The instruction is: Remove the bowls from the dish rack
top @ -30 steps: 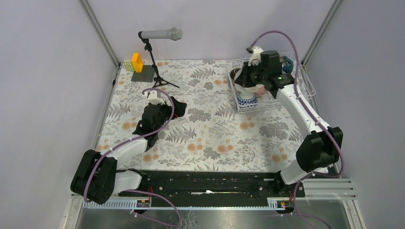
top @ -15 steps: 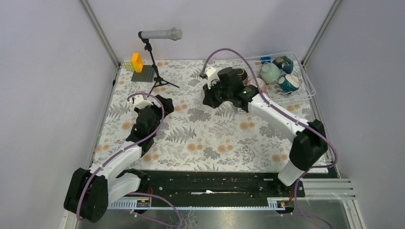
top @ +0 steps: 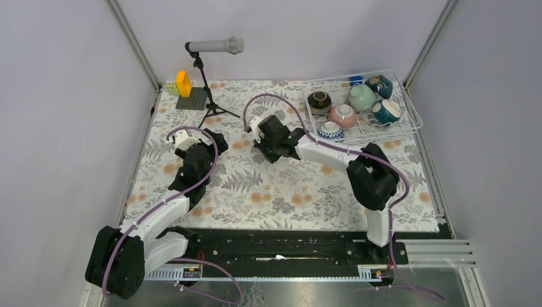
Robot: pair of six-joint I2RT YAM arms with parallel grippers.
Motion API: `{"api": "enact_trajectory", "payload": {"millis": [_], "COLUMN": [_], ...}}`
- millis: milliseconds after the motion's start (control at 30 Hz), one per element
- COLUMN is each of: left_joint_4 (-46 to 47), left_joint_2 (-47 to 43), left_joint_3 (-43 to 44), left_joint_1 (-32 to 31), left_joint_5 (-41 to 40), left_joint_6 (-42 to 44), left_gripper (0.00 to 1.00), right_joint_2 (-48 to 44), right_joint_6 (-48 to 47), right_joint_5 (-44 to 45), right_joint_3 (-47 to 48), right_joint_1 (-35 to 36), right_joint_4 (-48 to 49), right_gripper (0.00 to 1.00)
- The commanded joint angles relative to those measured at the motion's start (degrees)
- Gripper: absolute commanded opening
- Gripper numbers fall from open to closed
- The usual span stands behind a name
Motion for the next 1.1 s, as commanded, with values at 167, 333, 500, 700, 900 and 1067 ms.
{"api": "enact_trajectory", "payload": {"millis": [167,333,500,700,900,1067], "left_joint_4": [2.42,3.37,5.92,9.97,7.80,3.94], "left_joint_2": [2.35,3.74,4.96,9.19,17.82,24.28], "left_joint_3": [1.92,2.32,2.67,3.83,10.37,15.12], "left_joint_1": [-0.23,-0.22,-0.23,-0.28,-1.73,-3.58], "left_joint_5": [3.86,6.54,13.56,25.14,34.67,37.69], "left_joint_6": [2.13,2.94,6.26,9.33,11.47,12.94], "left_gripper": [0.99,0.99,0.99,0.99,0.98,0.95], "right_joint_2": [2.21,0.50,-4.84,-13.78,-18.80,-24.15], "right_joint_6": [-1.53,-1.22,-0.61,0.94,3.39,5.22], "right_joint_5": [8.62,9.17,10.28,16.92,30.95,43.21], "right_joint_3": [2.49,-0.11,-3.27,-9.39,-12.58,-17.42], "right_joint_1": [3.00,3.59,3.59,3.54,3.51,3.38], "right_joint_4": [5.67,7.91,10.18,15.53,17.15,22.06], "right_gripper": [0.15,0.44,0.54,0.67,0.78,0.99]}}
